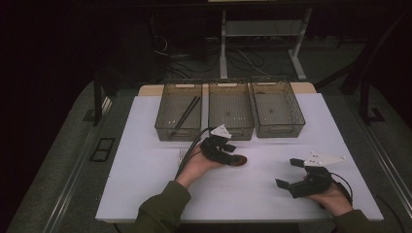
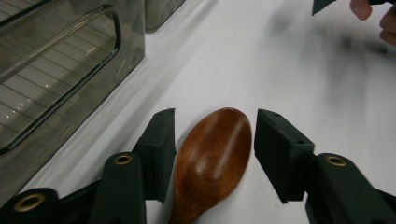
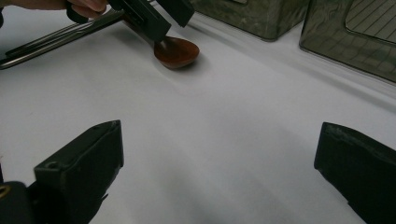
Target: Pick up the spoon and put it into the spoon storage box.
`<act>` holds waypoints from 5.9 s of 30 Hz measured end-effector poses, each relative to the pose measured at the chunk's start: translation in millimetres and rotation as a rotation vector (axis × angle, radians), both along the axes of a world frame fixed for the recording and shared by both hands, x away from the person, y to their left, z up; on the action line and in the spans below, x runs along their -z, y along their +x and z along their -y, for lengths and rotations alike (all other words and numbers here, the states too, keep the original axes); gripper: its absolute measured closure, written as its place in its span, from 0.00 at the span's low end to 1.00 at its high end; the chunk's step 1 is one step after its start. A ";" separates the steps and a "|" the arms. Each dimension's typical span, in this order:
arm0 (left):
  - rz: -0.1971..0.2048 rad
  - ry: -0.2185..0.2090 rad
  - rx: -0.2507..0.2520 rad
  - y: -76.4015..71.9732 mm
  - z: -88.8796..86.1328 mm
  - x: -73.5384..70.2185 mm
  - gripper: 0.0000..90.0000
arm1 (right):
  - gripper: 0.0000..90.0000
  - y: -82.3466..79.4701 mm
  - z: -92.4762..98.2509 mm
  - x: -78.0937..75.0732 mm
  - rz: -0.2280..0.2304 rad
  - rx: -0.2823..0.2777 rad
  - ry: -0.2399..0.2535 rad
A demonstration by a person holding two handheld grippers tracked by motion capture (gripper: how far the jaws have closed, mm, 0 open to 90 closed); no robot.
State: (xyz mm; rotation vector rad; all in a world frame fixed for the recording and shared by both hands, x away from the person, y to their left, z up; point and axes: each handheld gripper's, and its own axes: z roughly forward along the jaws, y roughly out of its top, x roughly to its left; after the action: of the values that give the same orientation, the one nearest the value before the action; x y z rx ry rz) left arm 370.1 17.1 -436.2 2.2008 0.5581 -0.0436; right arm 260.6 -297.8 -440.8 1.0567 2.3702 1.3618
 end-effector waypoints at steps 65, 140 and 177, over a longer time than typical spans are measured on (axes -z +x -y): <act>0.054 0.135 0.148 -14.3 7.8 9.6 0.88 | 0.01 -1.1 0.4 -1.1 0.004 -0.006 0.003; 0.086 0.020 -0.015 66.1 23.7 -109.7 0.88 | 0.01 -0.6 1.6 -0.7 -0.010 0.001 0.085; 0.102 0.038 -0.257 142.3 53.0 -67.5 0.88 | 0.01 -1.0 2.5 -2.4 -0.005 -0.015 0.111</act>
State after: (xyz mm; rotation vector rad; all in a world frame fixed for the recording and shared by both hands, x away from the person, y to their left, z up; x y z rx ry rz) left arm 512.4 -35.9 -368.7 2.1368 0.7845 0.2146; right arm 259.6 -300.3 -438.4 1.0743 2.3340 1.5131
